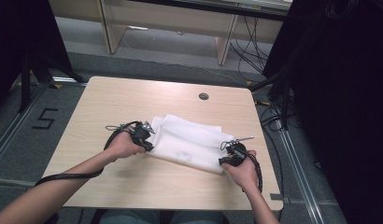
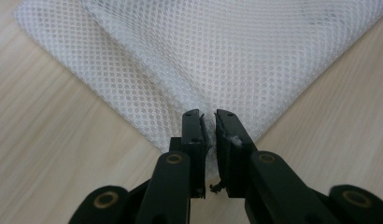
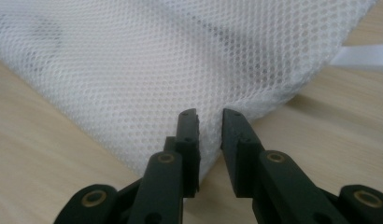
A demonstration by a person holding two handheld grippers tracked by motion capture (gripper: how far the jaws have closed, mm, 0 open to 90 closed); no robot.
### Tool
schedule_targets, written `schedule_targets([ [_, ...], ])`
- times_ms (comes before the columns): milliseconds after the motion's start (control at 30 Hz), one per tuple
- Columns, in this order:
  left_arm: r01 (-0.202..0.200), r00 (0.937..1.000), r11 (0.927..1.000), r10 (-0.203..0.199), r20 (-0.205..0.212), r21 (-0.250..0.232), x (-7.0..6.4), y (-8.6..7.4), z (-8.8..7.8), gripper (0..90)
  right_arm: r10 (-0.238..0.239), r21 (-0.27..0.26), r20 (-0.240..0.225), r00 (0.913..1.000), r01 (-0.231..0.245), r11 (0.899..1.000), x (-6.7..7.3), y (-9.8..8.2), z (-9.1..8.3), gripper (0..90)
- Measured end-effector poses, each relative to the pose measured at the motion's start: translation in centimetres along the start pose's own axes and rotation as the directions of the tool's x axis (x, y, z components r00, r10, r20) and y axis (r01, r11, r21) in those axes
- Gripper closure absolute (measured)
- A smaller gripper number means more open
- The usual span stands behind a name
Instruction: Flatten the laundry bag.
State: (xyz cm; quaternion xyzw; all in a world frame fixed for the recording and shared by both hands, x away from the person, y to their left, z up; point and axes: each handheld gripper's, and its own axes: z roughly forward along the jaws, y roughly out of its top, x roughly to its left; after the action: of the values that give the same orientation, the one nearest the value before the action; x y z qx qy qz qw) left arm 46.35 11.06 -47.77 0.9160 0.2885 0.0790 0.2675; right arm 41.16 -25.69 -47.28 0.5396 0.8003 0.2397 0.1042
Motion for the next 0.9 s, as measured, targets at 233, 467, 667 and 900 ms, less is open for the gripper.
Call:
schedule_targets([
  [233,0.019,0.9998,0.9994,-0.019,-0.008,0.027,1.8,-3.0,-2.7,79.2,-0.032,-0.015,-0.081,0.9962,0.031,0.999,2.5,1.1,-0.9,64.6],
  [467,0.011,0.9969,0.9997,-0.013,-0.077,-0.02,2.1,-3.1,-4.2,69.4,-0.065,-0.08,-0.006,0.9979,0.064,0.995,1.4,4.2,-1.8,55.4],
  [667,-0.047,0.997,0.9936,0.04,-0.066,-0.103,-0.1,-0.8,-4.0,52.2,-0.029,-0.062,-0.002,0.9996,0.029,0.998,0.3,6.9,0.5,49.3],
  [900,-0.133,0.9888,0.9854,0.139,0.054,-0.107,-4.0,2.0,-1.4,47.7,-0.067,-0.047,0.035,0.9971,0.069,0.997,1.1,8.9,3.1,44.7],
])
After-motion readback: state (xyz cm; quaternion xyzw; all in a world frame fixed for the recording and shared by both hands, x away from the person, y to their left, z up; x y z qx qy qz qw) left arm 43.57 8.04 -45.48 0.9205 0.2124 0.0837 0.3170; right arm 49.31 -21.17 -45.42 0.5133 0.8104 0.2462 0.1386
